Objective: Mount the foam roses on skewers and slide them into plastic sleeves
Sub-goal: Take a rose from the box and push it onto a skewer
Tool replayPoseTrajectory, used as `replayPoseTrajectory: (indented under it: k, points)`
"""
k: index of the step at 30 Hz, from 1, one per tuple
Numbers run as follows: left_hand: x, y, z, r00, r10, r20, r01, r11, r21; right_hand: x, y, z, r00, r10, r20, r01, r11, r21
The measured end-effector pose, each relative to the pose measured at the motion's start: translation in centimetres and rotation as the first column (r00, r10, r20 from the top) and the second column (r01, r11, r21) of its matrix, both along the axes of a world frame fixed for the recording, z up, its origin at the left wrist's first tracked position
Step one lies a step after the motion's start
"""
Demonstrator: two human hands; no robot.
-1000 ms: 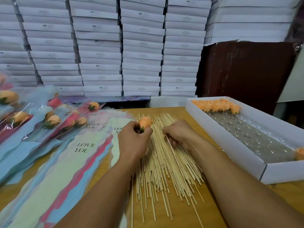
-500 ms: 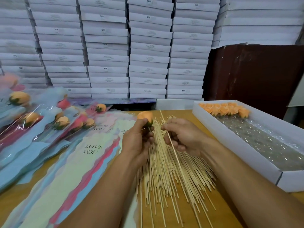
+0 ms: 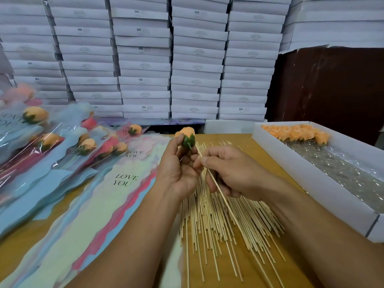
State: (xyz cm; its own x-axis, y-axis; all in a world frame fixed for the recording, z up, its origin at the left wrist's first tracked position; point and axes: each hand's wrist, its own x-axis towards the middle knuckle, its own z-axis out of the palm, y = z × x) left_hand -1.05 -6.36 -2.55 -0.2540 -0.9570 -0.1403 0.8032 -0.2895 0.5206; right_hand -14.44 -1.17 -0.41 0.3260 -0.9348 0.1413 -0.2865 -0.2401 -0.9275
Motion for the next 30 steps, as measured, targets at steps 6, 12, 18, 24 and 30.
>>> replayPoseTrajectory:
  k: [6, 12, 18, 24, 30]
  points:
    - [0.01, -0.35, -0.42, 0.999, 0.002, -0.048, -0.001, 1.000, 0.012, 0.72, 0.51, -0.24, 0.999, 0.017, -0.051, -0.020, 0.999, -0.047]
    - [-0.17, -0.51, -0.51, 0.997, 0.028, -0.065, -0.029, 0.999, -0.017, 0.73, 0.71, 0.01, 0.999, 0.010, -0.047, -0.015, 0.995, -0.099]
    - [-0.19, -0.86, -0.67, 0.997, 0.036, -0.067, -0.038, 0.999, -0.033, 0.75, 0.78, -0.06, 0.999, 0.020, -0.049, -0.025, 0.994, -0.105]
    - [-0.24, -0.73, -0.73, 0.998, 0.042, -0.056, -0.045, 0.998, -0.053, 0.75, 0.85, -0.13, 0.999, 0.014, -0.046, -0.018, 0.996, -0.088]
    - [-0.22, -0.60, -0.65, 0.998, 0.053, -0.024, -0.054, 0.996, -0.064, 0.75, 0.92, -0.13, 0.999, 0.010, -0.041, -0.013, 0.996, -0.084]
